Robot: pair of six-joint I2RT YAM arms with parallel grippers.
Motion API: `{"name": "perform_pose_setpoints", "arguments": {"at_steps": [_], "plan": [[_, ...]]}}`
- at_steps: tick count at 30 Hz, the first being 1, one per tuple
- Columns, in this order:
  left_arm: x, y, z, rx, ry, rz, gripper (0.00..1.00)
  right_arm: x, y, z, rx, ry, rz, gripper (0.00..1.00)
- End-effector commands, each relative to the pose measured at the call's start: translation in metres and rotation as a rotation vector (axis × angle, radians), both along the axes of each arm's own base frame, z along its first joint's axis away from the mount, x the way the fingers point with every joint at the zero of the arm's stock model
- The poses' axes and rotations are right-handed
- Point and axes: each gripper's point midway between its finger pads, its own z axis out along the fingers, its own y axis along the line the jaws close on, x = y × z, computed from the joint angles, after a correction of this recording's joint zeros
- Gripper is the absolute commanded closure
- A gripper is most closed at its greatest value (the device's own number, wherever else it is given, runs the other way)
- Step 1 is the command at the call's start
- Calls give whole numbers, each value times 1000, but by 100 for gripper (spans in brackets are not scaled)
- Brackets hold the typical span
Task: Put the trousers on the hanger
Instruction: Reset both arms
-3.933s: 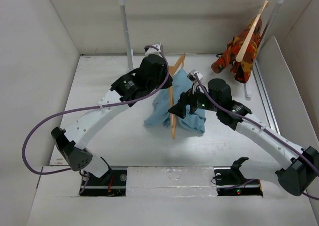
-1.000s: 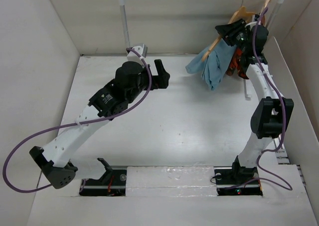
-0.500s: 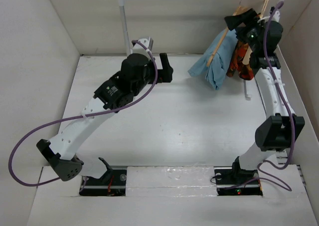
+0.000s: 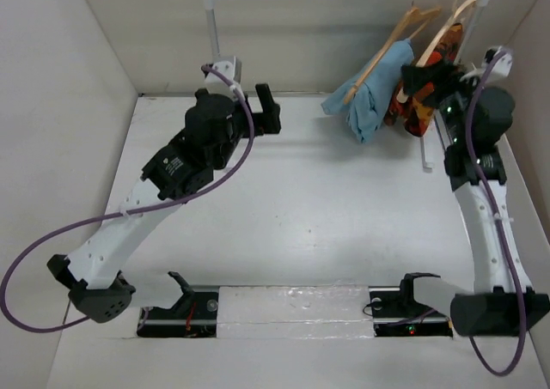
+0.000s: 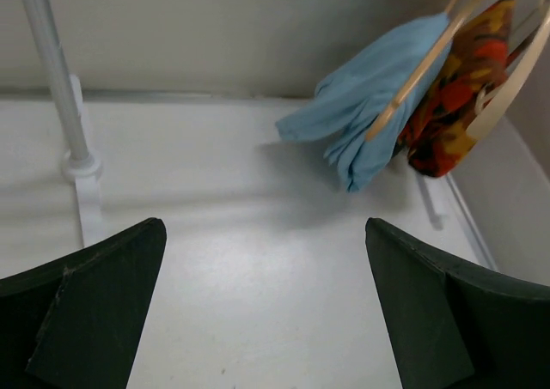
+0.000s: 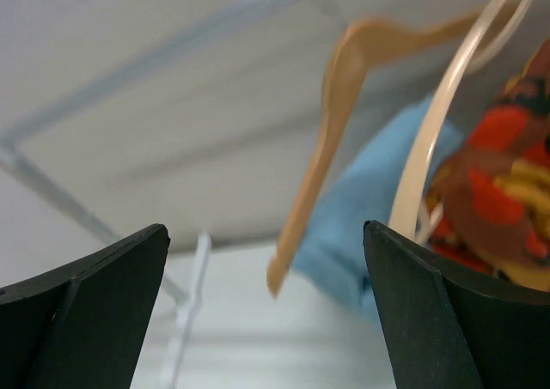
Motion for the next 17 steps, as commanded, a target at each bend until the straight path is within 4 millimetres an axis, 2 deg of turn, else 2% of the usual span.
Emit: {"name": "perform_pose_setpoints", "arguments": {"at_steps": [1, 2, 3, 4, 5, 6, 7, 8, 9, 11, 12, 13, 15, 16, 17], "plan": [[-14, 20, -44, 7, 63, 41, 1, -47, 34, -28, -160, -13, 96, 0], [-17, 21, -56, 3, 86, 40, 1, -51, 42, -73, -185, 54, 124, 0], [-21, 23, -65, -3, 107, 40, 1, -64, 56, -91, -205, 75, 164, 0], [-28, 25, -86, 3, 143, 26, 1, -85, 56, -100, -247, 73, 164, 0], [-32, 25, -97, -4, 164, 19, 1, -96, 57, -132, -266, 159, 177, 0], [-36, 25, -103, -6, 176, 10, 1, -103, 54, -177, -275, 259, 168, 0], [-40, 24, -118, 6, 204, -11, 1, -114, 50, -197, -282, 307, 161, 0], [-43, 24, -126, 0, 222, -12, 1, -134, 46, -213, -287, 348, 157, 0], [-44, 23, -133, 1, 240, -17, 1, -142, 43, -239, -294, 400, 154, 0], [-47, 19, -152, 6, 285, -29, 1, -157, 35, -260, -299, 459, 136, 0], [-48, 17, -158, -4, 300, -30, 1, -164, 32, -260, -298, 452, 123, 0], [-48, 10, -172, 7, 329, -54, 1, -165, 32, -261, -304, 454, 130, 0], [-49, 7, -176, 19, 342, -73, 1, -161, 32, -261, -314, 465, 140, 0], [-47, 2, -174, 19, 344, -86, 1, -159, 33, -247, -338, 440, 146, 0], [-47, -1, -170, 17, 336, -99, 1, -155, 34, -242, -352, 435, 154, 0]]}}
